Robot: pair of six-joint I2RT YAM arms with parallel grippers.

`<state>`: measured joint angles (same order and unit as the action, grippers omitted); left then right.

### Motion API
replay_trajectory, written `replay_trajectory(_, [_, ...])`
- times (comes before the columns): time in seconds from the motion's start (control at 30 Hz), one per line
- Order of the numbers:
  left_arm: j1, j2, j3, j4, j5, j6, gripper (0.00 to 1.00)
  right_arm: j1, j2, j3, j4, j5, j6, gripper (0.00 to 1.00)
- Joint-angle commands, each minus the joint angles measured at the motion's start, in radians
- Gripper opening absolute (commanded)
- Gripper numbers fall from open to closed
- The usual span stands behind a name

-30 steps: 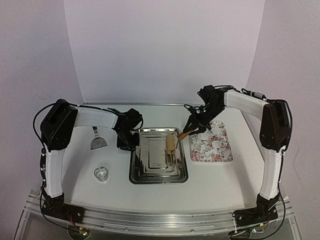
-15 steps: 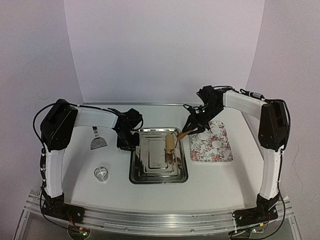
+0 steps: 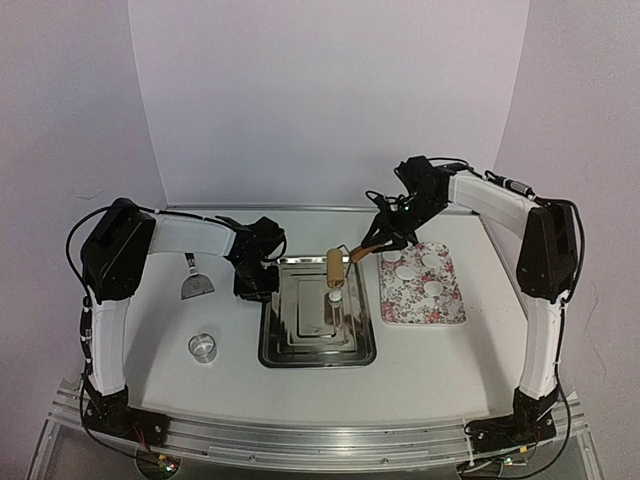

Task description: Roll out the dumpling wrappers from the dough

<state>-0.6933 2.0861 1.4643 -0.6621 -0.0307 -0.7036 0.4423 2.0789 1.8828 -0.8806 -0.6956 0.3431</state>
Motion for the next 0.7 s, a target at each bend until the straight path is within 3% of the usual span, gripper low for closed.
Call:
replay_trajectory(0.0, [-0.012, 0.004, -0.021, -0.095, -0.039, 0.019, 0.0, 0.005, -0.014, -0.005, 0.015, -0.041, 0.01, 0.0])
replay_trajectory(0.67, [-0.013, -0.009, -0.046, -0.081, -0.033, 0.012, 0.0, 0.01, 0.043, -0.06, 0.015, -0.045, -0.011, 0.0])
